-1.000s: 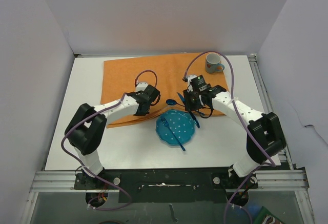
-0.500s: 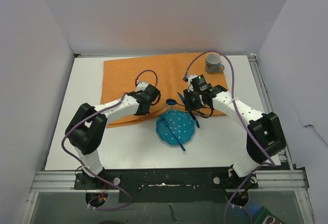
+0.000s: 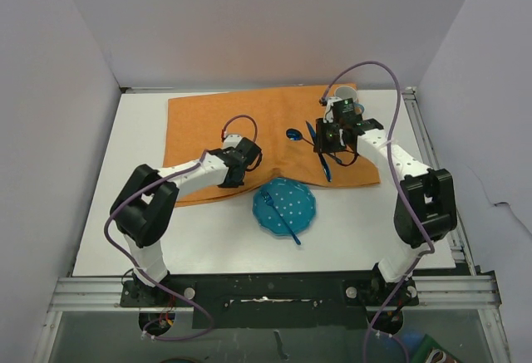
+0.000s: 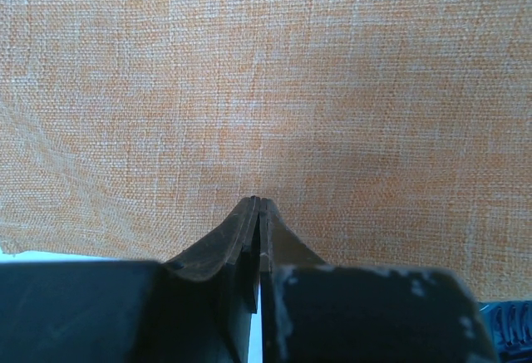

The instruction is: Set the dinner table for one person

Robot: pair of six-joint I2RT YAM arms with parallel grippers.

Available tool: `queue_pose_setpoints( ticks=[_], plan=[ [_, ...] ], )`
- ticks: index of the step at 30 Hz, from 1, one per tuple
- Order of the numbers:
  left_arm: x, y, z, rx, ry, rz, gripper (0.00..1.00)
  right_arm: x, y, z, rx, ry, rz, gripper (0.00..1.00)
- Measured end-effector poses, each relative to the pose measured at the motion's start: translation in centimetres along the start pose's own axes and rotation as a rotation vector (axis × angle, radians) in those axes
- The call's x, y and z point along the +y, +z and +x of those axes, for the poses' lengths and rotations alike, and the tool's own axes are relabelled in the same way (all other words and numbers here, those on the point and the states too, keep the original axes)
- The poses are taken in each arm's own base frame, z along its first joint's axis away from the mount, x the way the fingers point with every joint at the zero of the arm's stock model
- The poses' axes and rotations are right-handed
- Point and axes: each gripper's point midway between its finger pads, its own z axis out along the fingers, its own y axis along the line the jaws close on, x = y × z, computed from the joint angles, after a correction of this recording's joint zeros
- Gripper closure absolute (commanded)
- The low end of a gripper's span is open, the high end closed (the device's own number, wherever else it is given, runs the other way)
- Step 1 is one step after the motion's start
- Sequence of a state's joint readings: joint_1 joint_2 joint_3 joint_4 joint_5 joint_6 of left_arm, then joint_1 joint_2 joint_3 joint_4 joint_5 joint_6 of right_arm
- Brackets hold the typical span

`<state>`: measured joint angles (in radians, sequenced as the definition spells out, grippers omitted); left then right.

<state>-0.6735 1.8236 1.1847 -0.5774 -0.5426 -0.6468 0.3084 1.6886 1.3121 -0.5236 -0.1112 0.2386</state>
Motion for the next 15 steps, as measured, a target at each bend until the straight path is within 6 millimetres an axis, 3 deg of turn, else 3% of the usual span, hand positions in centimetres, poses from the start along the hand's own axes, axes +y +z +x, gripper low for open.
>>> queue_pose_setpoints(
  ticks=[10,15],
  plan=[
    [-1.1,-0.1,0.2,0.004,0.004,0.039,0.98,-1.4,4.8,2.6,0.103,0.043,0.023,1.00],
    [-1.4,0.1,1.3,0.014,0.022,0.050,0.98,-1.9,6.0,1.9,0.099,0.053,0.050,1.00]
  ],
)
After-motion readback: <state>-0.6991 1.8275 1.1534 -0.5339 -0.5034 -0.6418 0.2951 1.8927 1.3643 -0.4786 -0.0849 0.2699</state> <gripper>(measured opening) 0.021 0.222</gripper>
